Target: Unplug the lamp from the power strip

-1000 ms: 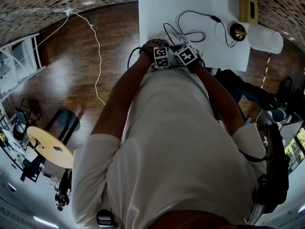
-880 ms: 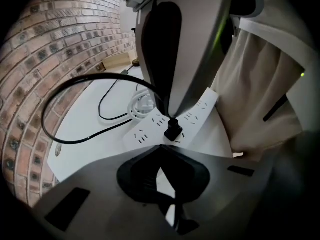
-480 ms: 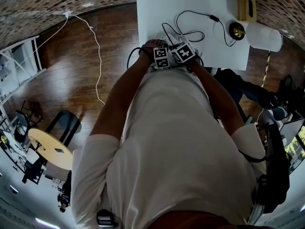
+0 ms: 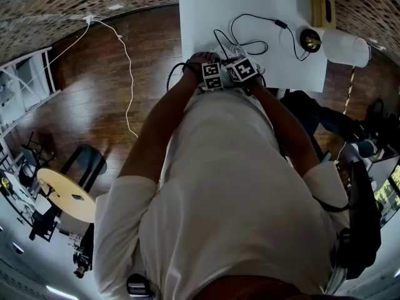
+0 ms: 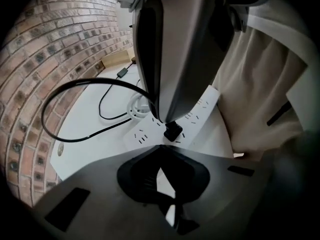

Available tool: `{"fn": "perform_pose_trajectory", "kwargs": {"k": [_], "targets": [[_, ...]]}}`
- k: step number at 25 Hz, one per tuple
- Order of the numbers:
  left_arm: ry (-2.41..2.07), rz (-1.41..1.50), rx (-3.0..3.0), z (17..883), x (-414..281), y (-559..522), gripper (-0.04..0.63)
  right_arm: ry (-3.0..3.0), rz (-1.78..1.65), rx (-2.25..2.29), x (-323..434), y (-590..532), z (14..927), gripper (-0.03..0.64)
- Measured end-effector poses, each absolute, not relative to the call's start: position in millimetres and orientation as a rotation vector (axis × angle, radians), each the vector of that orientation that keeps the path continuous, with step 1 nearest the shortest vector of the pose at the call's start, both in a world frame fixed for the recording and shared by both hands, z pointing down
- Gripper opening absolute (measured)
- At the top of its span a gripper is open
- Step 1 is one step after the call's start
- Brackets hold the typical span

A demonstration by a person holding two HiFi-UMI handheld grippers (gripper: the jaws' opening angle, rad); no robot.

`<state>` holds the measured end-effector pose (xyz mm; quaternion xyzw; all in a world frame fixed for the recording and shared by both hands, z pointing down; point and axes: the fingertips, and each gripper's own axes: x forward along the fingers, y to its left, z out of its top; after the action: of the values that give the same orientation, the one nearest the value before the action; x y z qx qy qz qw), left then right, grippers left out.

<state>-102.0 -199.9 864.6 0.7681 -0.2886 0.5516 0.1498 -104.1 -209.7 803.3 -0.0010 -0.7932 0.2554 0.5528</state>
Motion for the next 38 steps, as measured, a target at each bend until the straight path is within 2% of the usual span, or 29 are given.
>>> {"fn": "perform_pose_trajectory", "kwargs": {"k": [21,28,38], "targets": [[-0.857,1.498,2.184,865,-105,-201,-0.008,-1.864,0.692,0.05,-87,-209,798,0.011],[-0.824,1.556,2.198,865,-103,-200,-0.008,-1.885,0.682,0.09,-128,-242,772,0.012],[-0.87,1.504,2.152,864,-107,-200,-0.008,-1.881,0.832,0.306,-50,-300,778,0.017]]}}
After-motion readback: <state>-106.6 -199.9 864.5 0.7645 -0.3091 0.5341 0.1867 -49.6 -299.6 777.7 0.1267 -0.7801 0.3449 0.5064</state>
